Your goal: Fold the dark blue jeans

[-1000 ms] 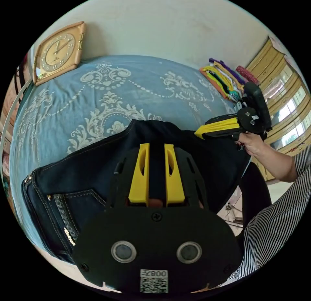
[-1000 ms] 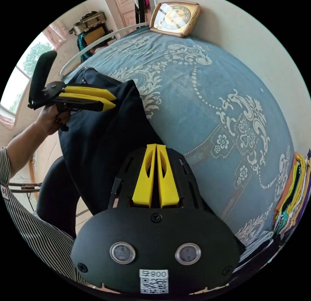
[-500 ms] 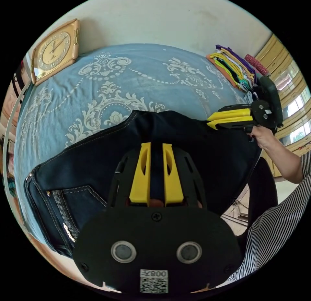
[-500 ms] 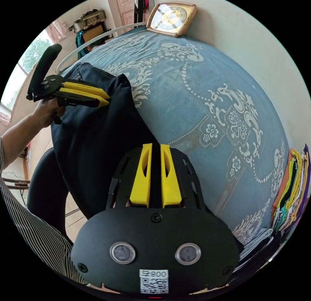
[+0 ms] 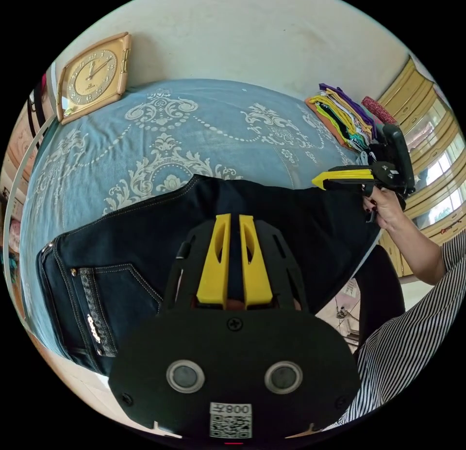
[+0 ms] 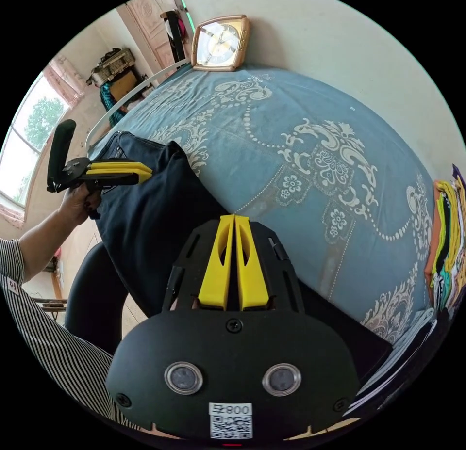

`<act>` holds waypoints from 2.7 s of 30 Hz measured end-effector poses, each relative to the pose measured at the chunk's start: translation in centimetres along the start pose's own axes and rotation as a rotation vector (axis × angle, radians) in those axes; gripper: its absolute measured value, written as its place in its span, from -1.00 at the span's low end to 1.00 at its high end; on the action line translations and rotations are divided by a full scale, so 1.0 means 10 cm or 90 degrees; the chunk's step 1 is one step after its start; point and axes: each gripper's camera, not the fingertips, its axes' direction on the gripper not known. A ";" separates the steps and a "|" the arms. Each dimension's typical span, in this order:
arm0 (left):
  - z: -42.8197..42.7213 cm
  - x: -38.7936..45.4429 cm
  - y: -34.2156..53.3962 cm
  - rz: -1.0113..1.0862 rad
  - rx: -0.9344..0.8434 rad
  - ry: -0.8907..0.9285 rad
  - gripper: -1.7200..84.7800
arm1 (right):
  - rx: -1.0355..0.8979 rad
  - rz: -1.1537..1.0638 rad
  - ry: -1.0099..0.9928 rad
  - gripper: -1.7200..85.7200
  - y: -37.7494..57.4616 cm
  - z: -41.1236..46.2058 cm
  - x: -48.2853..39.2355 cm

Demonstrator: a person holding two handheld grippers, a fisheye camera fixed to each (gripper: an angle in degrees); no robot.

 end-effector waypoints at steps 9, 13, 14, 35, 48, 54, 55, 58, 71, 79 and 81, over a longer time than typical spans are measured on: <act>0.36 1.09 -0.36 0.059 -0.090 0.030 -0.92 | -0.128 0.056 0.057 -0.96 1.70 0.12 0.09; 0.39 1.29 -0.72 0.032 -0.133 0.068 -0.93 | -0.052 0.065 0.088 -0.96 2.25 0.25 0.08; 0.38 1.41 -0.83 0.041 -0.143 0.067 -0.94 | -0.060 0.067 0.098 -0.96 2.33 0.29 0.09; 1.47 5.43 -3.75 0.383 -0.200 0.240 -0.74 | 0.238 0.685 -0.006 -0.77 6.49 -0.07 2.06; 2.39 7.26 -5.09 0.502 -0.263 0.186 -0.69 | 0.287 0.708 -0.093 -0.80 7.35 0.48 2.49; 2.43 7.48 -5.17 0.566 -0.261 0.165 -0.72 | 0.318 0.709 -0.117 -0.81 7.57 0.65 2.54; 2.43 7.50 -5.17 0.570 -0.262 0.160 -0.73 | 0.325 0.715 -0.122 -0.81 7.60 0.67 2.54; 2.42 7.59 -5.18 0.595 -0.275 0.156 -0.80 | 0.332 0.720 -0.141 -0.82 7.64 0.74 2.56; 1.85 7.08 -5.27 0.562 -0.263 0.252 -0.92 | 0.401 0.655 -0.193 -0.89 7.51 0.65 2.38; 0.88 6.15 -5.13 0.571 -0.167 0.295 -0.92 | 0.472 0.524 -0.198 -0.89 6.97 0.20 1.88; 0.58 5.70 -5.02 0.557 -0.140 0.311 -0.92 | 0.479 0.478 -0.202 -0.89 6.74 0.10 1.71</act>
